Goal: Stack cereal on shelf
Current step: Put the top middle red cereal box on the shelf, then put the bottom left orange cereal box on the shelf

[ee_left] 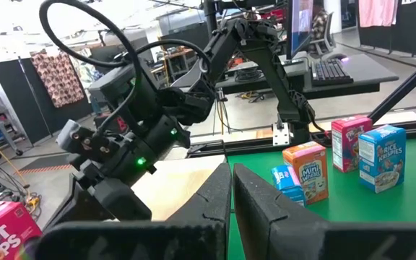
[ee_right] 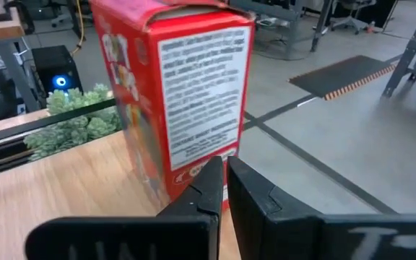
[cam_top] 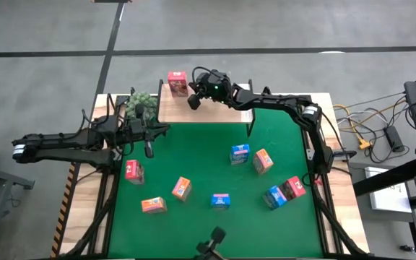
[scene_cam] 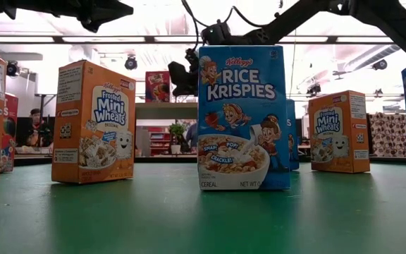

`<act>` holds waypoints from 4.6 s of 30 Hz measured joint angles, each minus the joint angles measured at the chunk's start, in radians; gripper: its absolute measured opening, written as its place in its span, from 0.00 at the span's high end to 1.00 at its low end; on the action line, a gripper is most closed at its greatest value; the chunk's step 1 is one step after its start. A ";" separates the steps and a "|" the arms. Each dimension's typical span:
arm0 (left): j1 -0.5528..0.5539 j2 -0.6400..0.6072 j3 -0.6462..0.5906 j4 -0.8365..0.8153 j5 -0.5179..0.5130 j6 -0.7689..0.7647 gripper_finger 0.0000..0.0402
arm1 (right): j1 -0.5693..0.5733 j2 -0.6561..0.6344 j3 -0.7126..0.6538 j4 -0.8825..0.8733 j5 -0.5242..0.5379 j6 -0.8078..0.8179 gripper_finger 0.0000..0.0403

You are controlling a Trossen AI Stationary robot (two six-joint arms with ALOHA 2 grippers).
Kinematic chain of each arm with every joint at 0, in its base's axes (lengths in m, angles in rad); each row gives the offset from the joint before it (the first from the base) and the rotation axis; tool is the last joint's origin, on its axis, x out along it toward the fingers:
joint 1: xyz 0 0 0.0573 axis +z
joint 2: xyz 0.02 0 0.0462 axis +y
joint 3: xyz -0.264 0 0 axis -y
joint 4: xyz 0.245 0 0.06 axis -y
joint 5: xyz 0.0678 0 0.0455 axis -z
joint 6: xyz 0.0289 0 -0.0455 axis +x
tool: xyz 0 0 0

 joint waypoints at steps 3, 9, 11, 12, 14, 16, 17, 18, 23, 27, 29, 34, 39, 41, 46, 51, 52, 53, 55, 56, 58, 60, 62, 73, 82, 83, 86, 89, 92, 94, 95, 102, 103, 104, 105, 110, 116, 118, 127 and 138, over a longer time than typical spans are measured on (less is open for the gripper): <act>0.000 0.000 0.000 0.003 0.000 0.000 1.00 | 0.003 0.001 0.000 0.003 0.000 0.000 0.97; 0.000 0.000 0.000 0.010 0.000 0.009 1.00 | 0.002 0.011 0.000 0.058 -0.001 0.011 0.97; 0.000 -0.001 0.000 0.010 0.000 0.010 1.00 | 0.002 0.011 0.000 0.044 0.000 0.011 0.97; 0.000 -0.002 0.000 0.010 0.000 0.010 1.00 | 0.002 0.010 0.000 0.032 0.000 0.011 0.97; 0.000 -0.003 0.000 0.010 0.000 0.010 1.00 | 0.004 0.004 0.000 -0.008 -0.001 0.016 0.97; 0.000 -0.003 0.000 0.008 0.000 0.010 1.00 | 0.009 -0.004 0.000 -0.038 -0.001 0.027 0.97; 0.000 -0.003 0.000 0.008 0.000 0.010 1.00 | 0.010 -0.007 0.000 -0.045 -0.001 0.036 0.97; 0.000 -0.003 0.000 0.008 0.000 0.010 1.00 | 0.013 -0.008 0.000 -0.047 -0.001 0.038 0.97; 0.000 -0.002 0.000 0.017 0.000 0.010 1.00 | 0.018 0.010 0.000 0.059 0.001 0.066 0.97; 0.000 -0.002 0.000 0.019 0.000 0.010 1.00 | 0.018 0.032 0.001 0.107 0.001 0.066 0.97; 0.000 -0.002 0.000 0.020 0.000 0.010 1.00 | 0.017 0.034 0.000 0.096 0.003 0.066 0.97; 0.000 -0.001 0.000 0.022 0.000 0.014 1.00 | 0.020 0.032 0.000 0.078 0.025 0.075 0.97; 0.000 -0.002 0.000 0.019 0.000 0.015 1.00 | 0.036 0.017 0.000 0.002 0.025 0.089 0.97; 0.000 -0.001 0.000 0.019 0.000 0.015 1.00 | 0.046 0.020 0.000 -0.009 0.025 0.089 0.97; 0.000 -0.001 0.000 0.021 0.000 0.014 1.00 | 0.054 0.042 0.000 0.043 0.026 0.081 0.97; 0.000 -0.002 0.000 0.021 0.000 0.014 1.00 | 0.052 0.038 0.000 0.022 0.027 0.083 0.97; 0.000 -0.002 0.000 0.021 0.000 0.014 1.00 | 0.052 0.032 0.000 0.010 0.026 0.078 0.97; 0.000 -0.002 0.000 0.021 0.000 0.014 1.00 | 0.054 0.023 0.000 0.000 0.026 0.072 0.97; 0.000 -0.002 0.000 0.021 0.000 0.014 1.00 | 0.060 -0.007 0.000 -0.040 0.024 0.071 0.97; 0.000 -0.002 0.000 0.021 0.000 0.014 1.00 | 0.065 -0.027 0.000 -0.069 0.021 0.068 0.97; 0.000 -0.002 0.000 0.020 0.000 0.008 1.00 | 0.081 -0.069 0.000 -0.148 0.018 0.051 0.97; 0.000 -0.001 0.000 0.020 0.000 -0.001 1.00 | 0.103 -0.114 0.000 -0.246 0.018 0.034 0.97; 0.000 -0.001 0.000 0.018 0.000 -0.009 1.00 | 0.131 -0.159 0.000 -0.329 0.018 0.014 0.97; 0.000 0.011 0.000 -0.002 0.000 -0.097 1.00 | 0.333 -0.449 -0.294 -0.343 0.078 -0.083 0.97; 0.000 0.060 0.000 -0.082 0.000 -0.337 1.00 | 0.420 -0.690 -0.647 -0.092 0.079 -0.172 0.97; 0.000 0.067 0.000 -0.092 0.000 -0.377 1.00 | 0.422 -0.712 -0.679 -0.064 0.078 -0.183 0.97; -0.003 0.091 0.000 -0.115 0.016 -0.501 1.00 | 0.421 -0.768 -0.774 0.010 0.079 -0.214 0.97; -0.011 0.116 0.002 -0.118 0.067 -0.610 1.00 | 0.421 -0.819 -0.847 0.093 0.078 -0.254 0.97; -0.029 0.160 0.042 -0.141 0.102 -0.704 1.00 | 0.422 -0.864 -0.900 0.161 0.076 -0.305 0.97; -0.049 0.198 0.089 -0.188 0.110 -0.756 1.00 | 0.421 -0.887 -0.928 0.195 0.068 -0.335 0.97; -0.060 0.219 0.118 -0.223 0.112 -0.781 1.00 | 0.421 -0.900 -0.939 0.214 0.053 -0.348 0.97; -0.154 0.391 0.372 -0.586 0.113 -0.976 1.00 | 0.421 -0.991 -1.003 0.241 -0.004 -0.400 0.97; -0.166 0.419 0.410 -0.631 0.114 -1.019 1.00 | 0.421 -1.006 -1.015 0.242 -0.002 -0.401 0.97; -0.179 0.446 0.447 -0.676 0.115 -1.061 1.00 | 0.421 -1.022 -1.028 0.243 -0.002 -0.402 0.97; -0.193 0.474 0.480 -0.719 0.120 -1.103 1.00 | 0.421 -1.036 -1.040 0.245 -0.003 -0.401 0.97; -0.259 0.602 0.605 -0.889 0.207 -1.321 1.00 | 0.421 -1.107 -1.109 0.279 -0.004 -0.404 0.97; -0.322 0.732 0.687 -0.947 0.275 -1.492 0.97 | 0.421 -1.182 -1.148 0.283 -0.001 -0.407 0.97; -0.335 0.768 0.707 -0.960 0.291 -1.522 0.93 | 0.421 -1.200 -1.159 0.278 -0.001 -0.410 0.97; -0.365 0.891 0.754 -1.047 0.330 -1.608 0.59 | 0.421 -1.220 -1.166 0.276 -0.001 -0.421 0.97; -0.374 0.902 0.754 -1.050 0.292 -1.604 0.39 | 0.421 -1.221 -1.166 0.276 -0.001 -0.420 0.97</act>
